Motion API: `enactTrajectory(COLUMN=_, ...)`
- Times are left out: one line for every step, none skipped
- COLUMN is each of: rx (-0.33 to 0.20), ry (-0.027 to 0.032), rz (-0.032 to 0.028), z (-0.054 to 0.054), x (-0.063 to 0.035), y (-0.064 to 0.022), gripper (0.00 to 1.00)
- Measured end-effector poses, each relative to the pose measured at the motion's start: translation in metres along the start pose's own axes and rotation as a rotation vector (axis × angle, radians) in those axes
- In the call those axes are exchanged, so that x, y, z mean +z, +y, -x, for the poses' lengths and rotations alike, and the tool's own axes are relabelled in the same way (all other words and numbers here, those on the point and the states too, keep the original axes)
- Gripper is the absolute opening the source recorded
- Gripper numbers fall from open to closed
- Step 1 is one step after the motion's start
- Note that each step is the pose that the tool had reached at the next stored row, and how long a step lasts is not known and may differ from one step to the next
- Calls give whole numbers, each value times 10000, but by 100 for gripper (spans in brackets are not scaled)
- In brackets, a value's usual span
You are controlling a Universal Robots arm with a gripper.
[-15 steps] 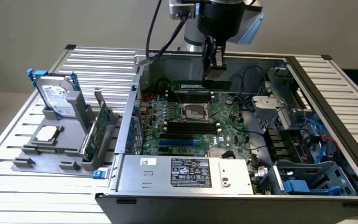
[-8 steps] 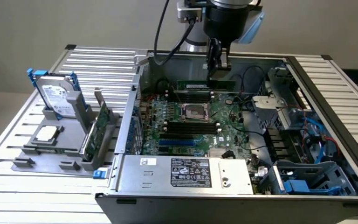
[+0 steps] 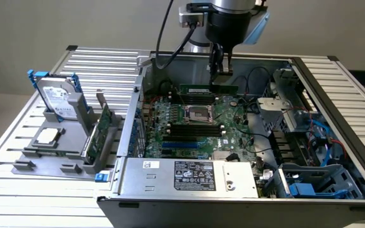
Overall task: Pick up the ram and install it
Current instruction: 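Pick up the ram and move it above insertion slot, then insert the ram into the slot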
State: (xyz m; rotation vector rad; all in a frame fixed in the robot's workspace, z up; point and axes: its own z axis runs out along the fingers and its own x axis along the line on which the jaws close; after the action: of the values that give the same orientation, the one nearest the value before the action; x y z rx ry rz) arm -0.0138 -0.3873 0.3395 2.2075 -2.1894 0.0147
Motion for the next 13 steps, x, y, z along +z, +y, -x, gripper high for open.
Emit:
enactTrajectory(rx=43, ry=17, rz=5, z=0, x=10, y=5, gripper=14)
enactTrajectory(rx=79, ry=34, rz=13, z=1, x=18, y=11, gripper=14)
enactTrajectory(rx=100, ry=48, rz=33, z=1, x=26, y=16, gripper=14)
enactTrajectory(rx=105, ry=56, rz=76, z=1, x=32, y=18, gripper=14)
enactTrajectory(rx=104, ry=77, rz=154, z=1, x=33, y=18, gripper=14)
enactTrajectory(rx=105, ry=85, rz=166, z=1, x=33, y=19, gripper=14)
enactTrajectory(rx=105, ry=84, rz=167, z=1, x=33, y=19, gripper=14)
enactTrajectory(rx=105, ry=83, rz=169, z=1, x=34, y=19, gripper=14)
enactTrajectory(rx=105, ry=83, rz=171, z=1, x=34, y=19, gripper=14)
enactTrajectory(rx=105, ry=83, rz=172, z=1, x=34, y=19, gripper=14)
enactTrajectory(rx=105, ry=83, rz=172, z=1, x=34, y=19, gripper=14)
enactTrajectory(rx=104, ry=83, rz=173, z=1, x=34, y=19, gripper=14)
enactTrajectory(rx=105, ry=83, rz=173, z=1, x=34, y=19, gripper=14)
